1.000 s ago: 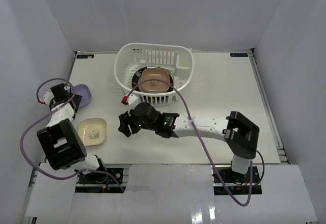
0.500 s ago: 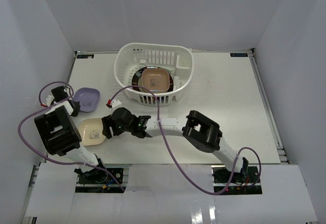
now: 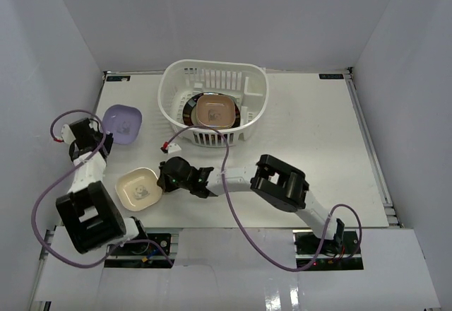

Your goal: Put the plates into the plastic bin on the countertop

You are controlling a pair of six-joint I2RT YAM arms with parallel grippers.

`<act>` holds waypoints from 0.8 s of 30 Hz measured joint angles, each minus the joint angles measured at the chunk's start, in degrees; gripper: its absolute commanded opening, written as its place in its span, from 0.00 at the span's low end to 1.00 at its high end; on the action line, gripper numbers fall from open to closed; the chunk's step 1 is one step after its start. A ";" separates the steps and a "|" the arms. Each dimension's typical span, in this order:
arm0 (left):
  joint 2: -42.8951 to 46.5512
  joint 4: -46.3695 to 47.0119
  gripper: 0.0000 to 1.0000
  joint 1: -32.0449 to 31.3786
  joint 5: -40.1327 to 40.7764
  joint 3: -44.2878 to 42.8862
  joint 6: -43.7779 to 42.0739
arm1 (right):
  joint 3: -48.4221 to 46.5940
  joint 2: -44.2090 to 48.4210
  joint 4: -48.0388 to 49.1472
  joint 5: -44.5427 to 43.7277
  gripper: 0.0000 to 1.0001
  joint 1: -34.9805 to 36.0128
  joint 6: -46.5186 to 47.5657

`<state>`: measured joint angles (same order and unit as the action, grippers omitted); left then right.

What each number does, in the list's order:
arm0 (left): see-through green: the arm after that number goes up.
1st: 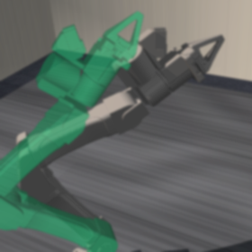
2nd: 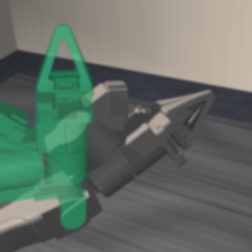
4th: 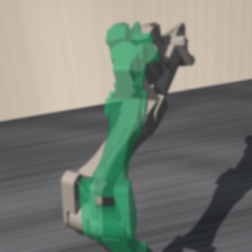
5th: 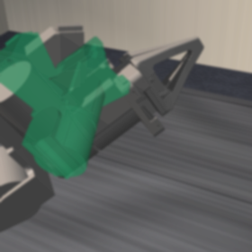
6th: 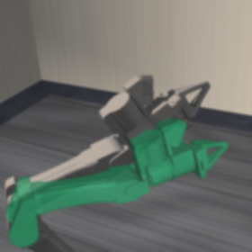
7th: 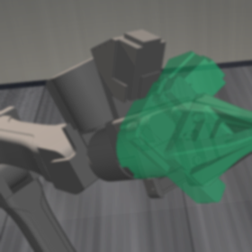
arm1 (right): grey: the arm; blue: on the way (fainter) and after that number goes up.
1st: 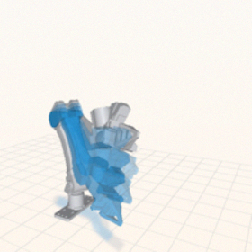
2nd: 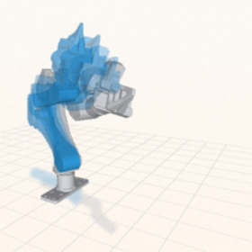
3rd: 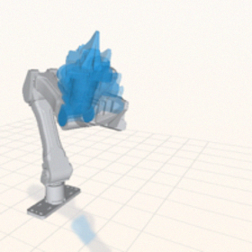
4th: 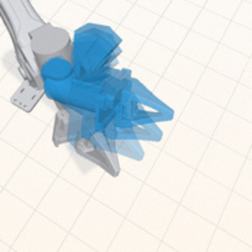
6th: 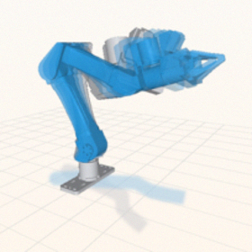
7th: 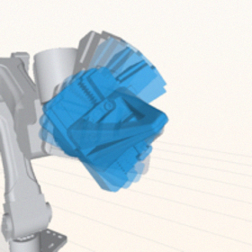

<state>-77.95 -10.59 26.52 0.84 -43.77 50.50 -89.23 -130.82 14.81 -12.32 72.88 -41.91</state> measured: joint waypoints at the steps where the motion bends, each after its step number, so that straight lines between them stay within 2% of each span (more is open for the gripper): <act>1: 2.75 0.26 0.00 -1.11 -0.33 -0.07 -0.11 | 3.52 2.54 0.87 -0.48 0.08 0.00 0.31; 7: 14.97 0.33 0.00 -11.28 -1.88 -5.27 -2.84 | 28.35 23.78 3.43 -5.38 0.08 -0.09 5.31; 12: 15.37 0.37 0.00 -21.44 -2.82 -14.40 -4.55 | 43.23 46.77 3.82 -10.69 0.08 -1.16 10.56; 15: 10.01 0.33 0.00 -29.51 -1.73 -20.70 -5.84 | 46.75 59.74 2.40 -12.55 0.08 -5.05 12.90; 19: -1.29 -1.79 0.00 -39.23 0.52 -28.83 -8.13 | 47.15 71.97 -1.38 -13.57 0.08 -14.69 15.74; 24: -17.77 -8.26 0.00 -45.70 2.16 -41.31 -11.45 | 45.62 78.40 -7.37 -14.16 0.08 -26.10 19.63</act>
<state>-95.72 -18.85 -19.18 3.01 -85.08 39.05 -43.62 -52.42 7.44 -26.48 46.78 -22.28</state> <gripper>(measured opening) 0.024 0.081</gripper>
